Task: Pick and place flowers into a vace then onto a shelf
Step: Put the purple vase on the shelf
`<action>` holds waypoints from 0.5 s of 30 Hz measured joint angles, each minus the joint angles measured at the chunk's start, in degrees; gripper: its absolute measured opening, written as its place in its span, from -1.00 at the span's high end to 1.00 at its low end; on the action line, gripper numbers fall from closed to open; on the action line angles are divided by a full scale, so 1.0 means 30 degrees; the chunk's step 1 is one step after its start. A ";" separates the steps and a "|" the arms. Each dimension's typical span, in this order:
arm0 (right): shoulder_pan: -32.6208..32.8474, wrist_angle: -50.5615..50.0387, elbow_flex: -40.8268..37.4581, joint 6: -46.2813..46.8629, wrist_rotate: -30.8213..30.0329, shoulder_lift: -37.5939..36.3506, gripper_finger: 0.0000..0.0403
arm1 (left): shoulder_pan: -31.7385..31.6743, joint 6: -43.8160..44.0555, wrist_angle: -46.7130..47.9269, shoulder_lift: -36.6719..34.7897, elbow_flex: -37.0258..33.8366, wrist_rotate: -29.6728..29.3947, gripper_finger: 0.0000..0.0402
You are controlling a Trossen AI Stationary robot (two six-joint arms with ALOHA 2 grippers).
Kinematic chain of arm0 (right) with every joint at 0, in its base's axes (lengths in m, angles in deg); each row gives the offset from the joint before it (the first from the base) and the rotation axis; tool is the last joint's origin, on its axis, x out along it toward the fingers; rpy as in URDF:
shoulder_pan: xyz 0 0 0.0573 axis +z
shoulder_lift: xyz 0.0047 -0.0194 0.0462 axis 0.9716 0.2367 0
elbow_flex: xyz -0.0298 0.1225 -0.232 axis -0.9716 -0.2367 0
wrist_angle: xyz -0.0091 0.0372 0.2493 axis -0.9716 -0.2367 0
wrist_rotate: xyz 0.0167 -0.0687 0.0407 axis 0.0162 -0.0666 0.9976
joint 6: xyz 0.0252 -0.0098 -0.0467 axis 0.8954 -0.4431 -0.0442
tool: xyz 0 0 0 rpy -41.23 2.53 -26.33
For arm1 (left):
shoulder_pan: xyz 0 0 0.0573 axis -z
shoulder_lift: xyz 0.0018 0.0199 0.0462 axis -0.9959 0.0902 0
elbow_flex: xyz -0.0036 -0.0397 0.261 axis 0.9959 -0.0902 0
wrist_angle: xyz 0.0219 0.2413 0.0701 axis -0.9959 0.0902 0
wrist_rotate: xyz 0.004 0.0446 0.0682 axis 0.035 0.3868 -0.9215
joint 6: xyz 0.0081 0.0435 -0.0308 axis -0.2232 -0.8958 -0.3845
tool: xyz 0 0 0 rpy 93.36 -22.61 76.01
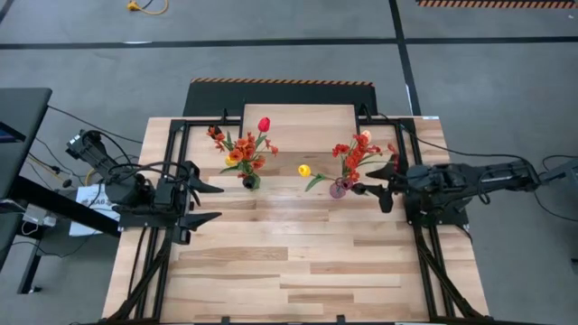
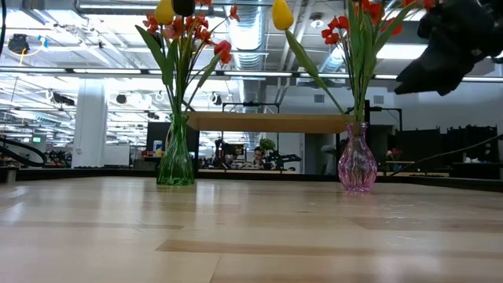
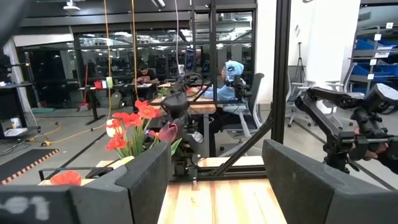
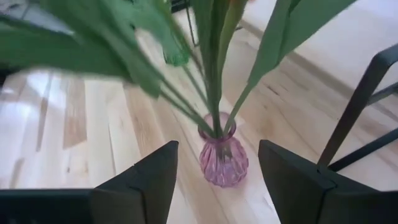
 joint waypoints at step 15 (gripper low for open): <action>0.7324 0.4123 -0.4397 0.3547 -0.7632 -0.0627 0.01 | 0.0000 0.0000 0.0039 -0.0109 0.0000 0.0012 -0.22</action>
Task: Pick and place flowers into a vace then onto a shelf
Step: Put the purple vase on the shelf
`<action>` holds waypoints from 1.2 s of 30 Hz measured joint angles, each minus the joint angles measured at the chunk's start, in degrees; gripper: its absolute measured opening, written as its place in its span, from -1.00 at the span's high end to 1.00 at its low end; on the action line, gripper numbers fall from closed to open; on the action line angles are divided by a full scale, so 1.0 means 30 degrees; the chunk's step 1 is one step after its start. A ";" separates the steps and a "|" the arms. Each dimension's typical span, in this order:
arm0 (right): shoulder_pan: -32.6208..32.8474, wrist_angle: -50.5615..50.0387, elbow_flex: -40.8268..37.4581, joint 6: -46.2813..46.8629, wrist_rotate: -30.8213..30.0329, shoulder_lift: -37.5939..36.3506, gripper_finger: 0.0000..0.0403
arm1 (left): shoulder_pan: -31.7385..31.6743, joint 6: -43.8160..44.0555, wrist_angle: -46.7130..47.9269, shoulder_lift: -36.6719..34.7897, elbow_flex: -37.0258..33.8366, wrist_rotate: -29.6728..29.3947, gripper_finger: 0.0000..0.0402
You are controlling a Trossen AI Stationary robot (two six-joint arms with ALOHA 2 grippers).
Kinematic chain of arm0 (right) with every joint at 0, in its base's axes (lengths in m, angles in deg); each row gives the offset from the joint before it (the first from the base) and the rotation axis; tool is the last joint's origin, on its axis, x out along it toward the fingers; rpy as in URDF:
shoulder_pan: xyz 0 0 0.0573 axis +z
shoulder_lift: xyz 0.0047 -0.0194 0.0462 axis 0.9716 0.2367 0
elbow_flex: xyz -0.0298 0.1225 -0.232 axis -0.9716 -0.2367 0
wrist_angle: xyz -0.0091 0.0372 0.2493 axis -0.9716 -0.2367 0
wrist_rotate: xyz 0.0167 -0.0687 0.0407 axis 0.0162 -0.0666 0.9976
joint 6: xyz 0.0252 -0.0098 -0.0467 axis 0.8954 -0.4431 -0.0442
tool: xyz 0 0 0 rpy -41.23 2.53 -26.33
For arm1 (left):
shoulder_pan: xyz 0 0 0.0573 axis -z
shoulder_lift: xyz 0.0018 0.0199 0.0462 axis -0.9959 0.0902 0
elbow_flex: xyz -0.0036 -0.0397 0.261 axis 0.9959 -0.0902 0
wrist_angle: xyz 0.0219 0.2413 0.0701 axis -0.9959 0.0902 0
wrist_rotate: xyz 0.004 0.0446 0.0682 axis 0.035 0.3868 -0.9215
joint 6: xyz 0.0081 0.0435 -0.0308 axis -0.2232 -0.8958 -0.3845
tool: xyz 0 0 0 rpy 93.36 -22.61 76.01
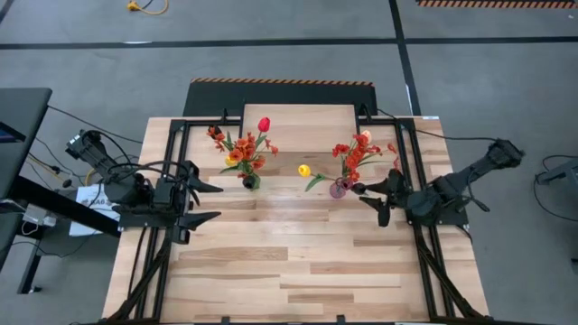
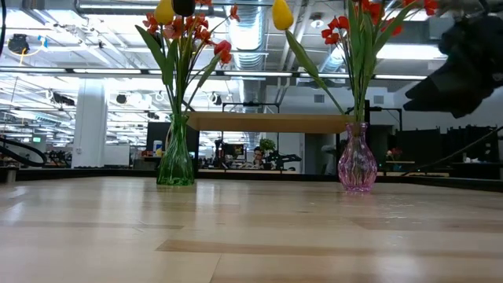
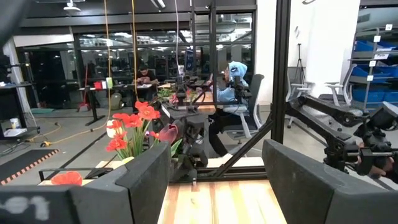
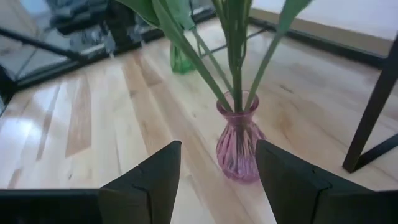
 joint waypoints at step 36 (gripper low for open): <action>-0.0045 1.2678 -0.3336 -0.3668 -0.4229 0.6613 -0.14 | 0.0007 0.0184 0.0911 -0.0007 -0.0007 0.0001 -0.22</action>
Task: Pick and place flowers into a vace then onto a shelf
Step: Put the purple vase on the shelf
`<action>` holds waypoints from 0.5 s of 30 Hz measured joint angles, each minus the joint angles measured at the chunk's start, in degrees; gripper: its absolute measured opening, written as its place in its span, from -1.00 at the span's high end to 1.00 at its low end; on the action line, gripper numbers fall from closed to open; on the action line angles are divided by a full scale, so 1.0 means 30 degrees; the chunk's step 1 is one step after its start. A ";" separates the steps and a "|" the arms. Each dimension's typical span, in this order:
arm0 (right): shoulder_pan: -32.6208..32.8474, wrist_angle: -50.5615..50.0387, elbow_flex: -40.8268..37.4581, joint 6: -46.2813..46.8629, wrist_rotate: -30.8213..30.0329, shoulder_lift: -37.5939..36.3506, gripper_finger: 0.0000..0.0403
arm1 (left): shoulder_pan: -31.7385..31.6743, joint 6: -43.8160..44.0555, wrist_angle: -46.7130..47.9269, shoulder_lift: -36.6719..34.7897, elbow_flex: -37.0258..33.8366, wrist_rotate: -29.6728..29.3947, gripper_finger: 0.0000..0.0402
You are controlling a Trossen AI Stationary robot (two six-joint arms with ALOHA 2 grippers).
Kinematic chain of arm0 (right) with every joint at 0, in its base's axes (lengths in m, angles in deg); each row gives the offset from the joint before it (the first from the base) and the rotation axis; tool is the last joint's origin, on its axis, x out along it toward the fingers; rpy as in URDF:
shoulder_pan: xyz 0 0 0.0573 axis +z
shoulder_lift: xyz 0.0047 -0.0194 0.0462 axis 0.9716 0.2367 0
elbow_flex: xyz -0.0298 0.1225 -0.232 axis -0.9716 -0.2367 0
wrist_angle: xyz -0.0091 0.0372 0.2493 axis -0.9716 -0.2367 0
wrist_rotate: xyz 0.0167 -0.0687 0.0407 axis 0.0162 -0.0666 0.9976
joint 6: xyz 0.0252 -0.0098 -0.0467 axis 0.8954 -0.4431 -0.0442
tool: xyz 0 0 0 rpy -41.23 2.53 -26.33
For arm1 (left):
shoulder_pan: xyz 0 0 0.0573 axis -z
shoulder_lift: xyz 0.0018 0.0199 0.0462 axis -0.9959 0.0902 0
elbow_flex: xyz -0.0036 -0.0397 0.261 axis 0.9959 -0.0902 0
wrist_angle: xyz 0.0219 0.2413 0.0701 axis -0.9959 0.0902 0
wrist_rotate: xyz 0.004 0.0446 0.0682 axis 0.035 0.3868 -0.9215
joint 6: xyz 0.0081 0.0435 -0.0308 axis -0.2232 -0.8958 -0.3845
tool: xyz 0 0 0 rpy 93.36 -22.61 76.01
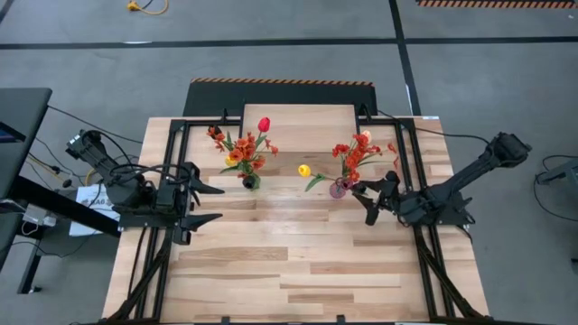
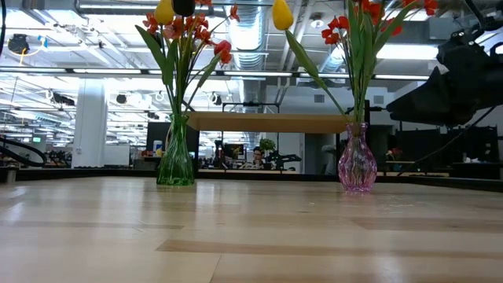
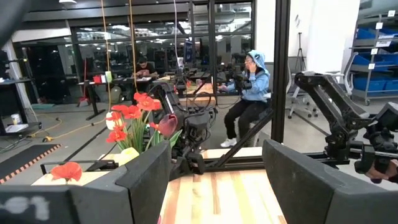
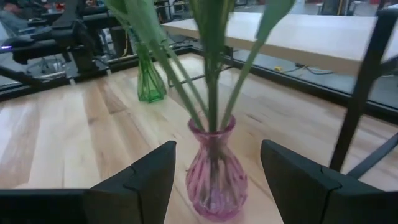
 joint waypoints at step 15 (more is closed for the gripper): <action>-0.0156 0.4906 0.0007 -0.0058 0.0319 0.5316 -0.14 | 0.0000 0.0028 -0.0051 0.0000 0.0000 0.0008 -0.22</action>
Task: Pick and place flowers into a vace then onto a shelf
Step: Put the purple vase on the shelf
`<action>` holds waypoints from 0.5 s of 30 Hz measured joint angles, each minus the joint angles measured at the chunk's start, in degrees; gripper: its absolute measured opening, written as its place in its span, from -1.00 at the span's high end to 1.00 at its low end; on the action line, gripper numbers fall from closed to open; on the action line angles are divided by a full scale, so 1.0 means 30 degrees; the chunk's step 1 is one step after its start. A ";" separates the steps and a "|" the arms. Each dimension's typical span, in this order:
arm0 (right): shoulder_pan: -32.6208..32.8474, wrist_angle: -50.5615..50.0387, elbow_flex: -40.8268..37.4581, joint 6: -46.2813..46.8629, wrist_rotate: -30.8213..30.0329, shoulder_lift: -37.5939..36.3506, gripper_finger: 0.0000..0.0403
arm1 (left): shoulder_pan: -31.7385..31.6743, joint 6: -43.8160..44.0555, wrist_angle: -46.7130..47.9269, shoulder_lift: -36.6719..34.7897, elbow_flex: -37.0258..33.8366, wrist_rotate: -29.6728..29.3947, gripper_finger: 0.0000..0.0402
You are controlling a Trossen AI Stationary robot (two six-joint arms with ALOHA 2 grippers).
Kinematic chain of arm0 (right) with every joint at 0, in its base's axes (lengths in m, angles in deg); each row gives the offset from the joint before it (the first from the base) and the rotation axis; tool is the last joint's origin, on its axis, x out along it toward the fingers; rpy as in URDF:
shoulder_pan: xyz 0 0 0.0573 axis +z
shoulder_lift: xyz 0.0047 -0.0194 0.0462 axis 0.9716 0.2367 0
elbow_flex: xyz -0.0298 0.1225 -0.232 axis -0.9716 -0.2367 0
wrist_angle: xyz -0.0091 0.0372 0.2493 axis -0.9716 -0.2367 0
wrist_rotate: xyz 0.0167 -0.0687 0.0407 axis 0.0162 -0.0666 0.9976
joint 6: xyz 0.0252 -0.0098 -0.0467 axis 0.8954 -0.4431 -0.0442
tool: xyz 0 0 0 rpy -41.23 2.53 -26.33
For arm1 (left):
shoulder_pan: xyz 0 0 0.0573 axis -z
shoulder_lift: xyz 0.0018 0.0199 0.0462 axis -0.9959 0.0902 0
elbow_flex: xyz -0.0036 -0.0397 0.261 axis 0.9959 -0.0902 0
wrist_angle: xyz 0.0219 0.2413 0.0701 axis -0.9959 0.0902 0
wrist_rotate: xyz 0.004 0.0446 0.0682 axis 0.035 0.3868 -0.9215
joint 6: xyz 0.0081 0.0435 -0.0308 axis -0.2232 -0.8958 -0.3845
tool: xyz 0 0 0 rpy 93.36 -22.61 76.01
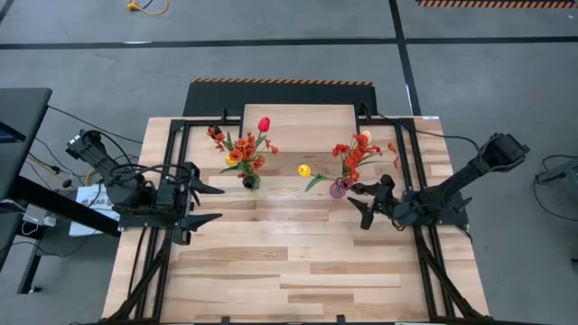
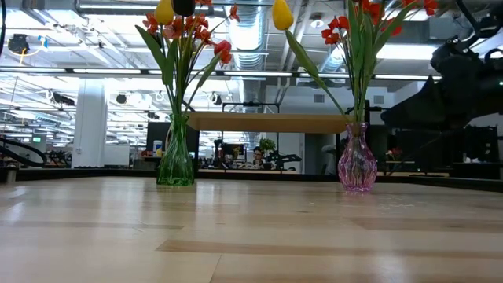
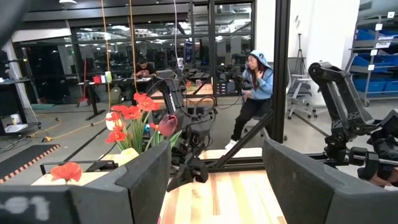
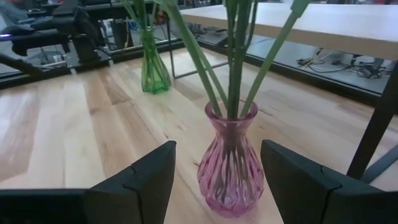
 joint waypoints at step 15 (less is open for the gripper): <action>-0.2188 0.3192 0.0015 0.0007 0.0645 0.3282 -0.14 | 0.0000 0.0010 0.0007 0.0007 0.0000 0.0500 -0.22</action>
